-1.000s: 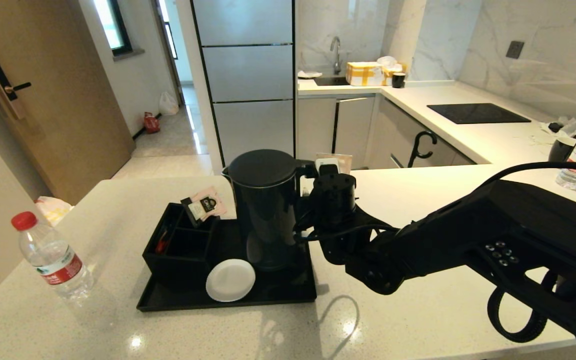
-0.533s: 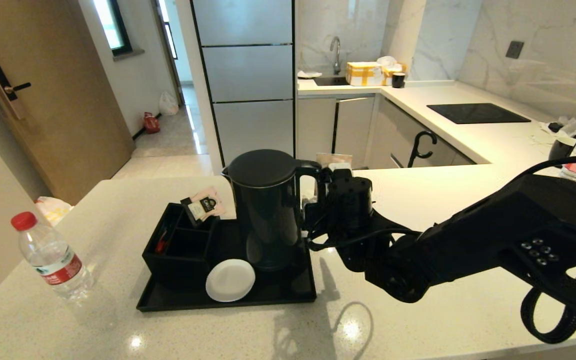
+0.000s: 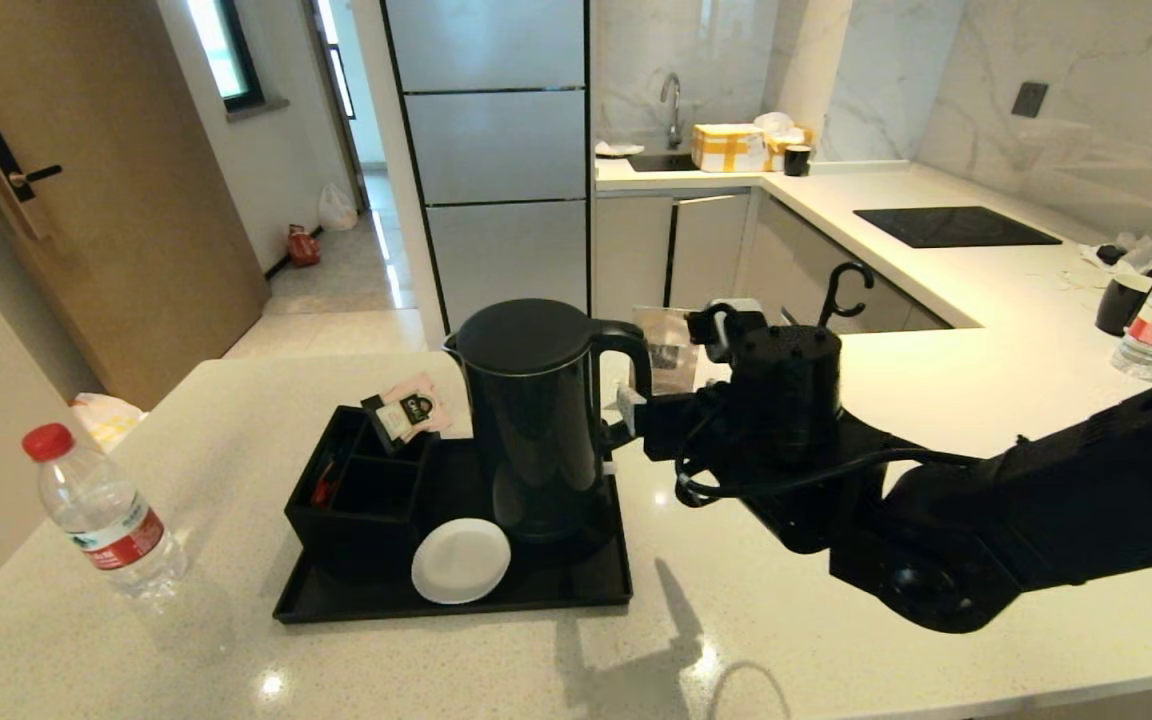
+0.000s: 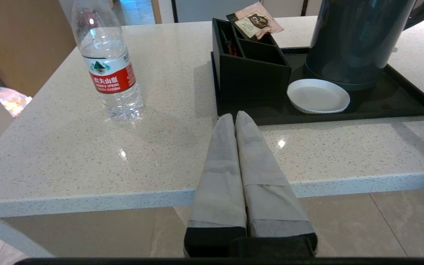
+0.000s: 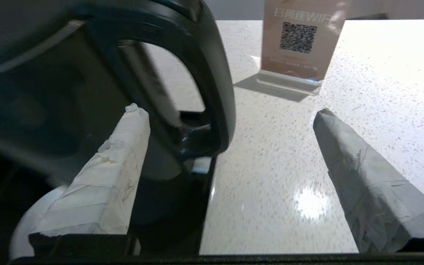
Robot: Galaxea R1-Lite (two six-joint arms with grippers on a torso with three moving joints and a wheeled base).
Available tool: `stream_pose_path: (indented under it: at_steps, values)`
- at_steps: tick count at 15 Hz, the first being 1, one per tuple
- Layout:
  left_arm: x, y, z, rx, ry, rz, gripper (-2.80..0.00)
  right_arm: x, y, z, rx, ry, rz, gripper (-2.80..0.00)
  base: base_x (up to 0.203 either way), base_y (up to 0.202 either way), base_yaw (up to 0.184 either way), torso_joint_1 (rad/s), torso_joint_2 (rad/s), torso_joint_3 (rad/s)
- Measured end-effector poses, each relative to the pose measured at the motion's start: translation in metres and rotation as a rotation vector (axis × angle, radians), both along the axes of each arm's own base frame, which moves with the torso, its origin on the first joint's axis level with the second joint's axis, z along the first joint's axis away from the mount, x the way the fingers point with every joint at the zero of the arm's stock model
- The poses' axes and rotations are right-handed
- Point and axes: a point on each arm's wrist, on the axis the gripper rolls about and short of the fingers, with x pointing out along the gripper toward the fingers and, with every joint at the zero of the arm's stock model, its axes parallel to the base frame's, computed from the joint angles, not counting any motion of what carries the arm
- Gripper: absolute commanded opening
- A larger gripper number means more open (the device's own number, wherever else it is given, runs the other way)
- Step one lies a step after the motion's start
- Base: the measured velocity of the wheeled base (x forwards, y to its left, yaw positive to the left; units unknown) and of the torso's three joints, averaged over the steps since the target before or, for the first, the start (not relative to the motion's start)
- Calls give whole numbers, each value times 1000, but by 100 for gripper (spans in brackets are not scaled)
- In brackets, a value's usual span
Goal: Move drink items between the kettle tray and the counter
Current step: Return the bottled water to its original position
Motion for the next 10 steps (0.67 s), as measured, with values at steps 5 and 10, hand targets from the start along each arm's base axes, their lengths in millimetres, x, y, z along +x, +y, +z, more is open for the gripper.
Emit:
stream_pose_path:
  at_steps: [5, 10]
  values:
    - [0, 0, 0, 0, 0, 0, -280, -47, -42, 50, 49, -6, 58, -280, 0, 0, 0, 0, 0, 0]
    - [0, 0, 0, 0, 0, 0, -280, -91, -138, 107, 80, 31, -51, -280, 0, 0, 0, 0, 0, 0]
